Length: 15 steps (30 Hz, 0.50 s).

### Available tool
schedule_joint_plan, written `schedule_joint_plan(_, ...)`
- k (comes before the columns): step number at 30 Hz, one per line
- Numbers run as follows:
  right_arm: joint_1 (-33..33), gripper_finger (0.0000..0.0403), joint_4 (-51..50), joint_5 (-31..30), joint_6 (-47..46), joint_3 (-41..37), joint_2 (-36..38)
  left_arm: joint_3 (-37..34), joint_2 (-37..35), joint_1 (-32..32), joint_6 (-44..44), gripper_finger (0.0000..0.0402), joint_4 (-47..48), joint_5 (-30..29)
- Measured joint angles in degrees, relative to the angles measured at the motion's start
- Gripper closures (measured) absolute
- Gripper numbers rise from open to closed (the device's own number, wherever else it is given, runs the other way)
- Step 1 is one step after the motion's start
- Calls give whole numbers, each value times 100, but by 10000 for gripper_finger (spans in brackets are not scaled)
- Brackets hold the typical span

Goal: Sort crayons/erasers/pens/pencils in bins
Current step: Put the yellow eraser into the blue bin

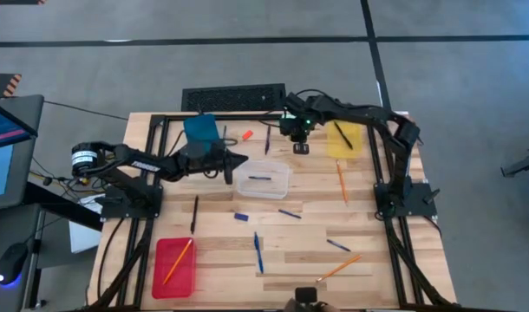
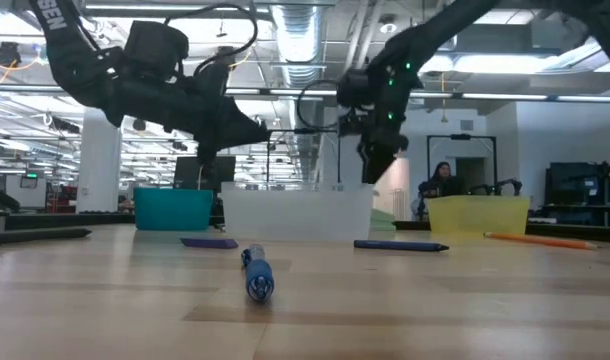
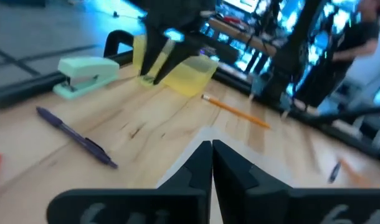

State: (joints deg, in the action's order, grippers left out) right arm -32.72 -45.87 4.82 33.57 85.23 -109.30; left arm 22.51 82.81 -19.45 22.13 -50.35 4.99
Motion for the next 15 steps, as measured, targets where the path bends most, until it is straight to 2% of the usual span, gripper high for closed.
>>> schedule_joint_plan(8, 603, 321, 564, 0, -267, 2, 497, 310, 0, -500, 2144, 321, 197, 947)
schedule_joint_plan(12, 930, 321, 940, -2, -340, 4, 613, 510, 2, -652, 2501, 287, 395, 1085)
schedule_joint_plan(15, 1144, 321, 1195, -7, -361, 6, 627, 670, 2, -690, 2528, 277, 652, 1039)
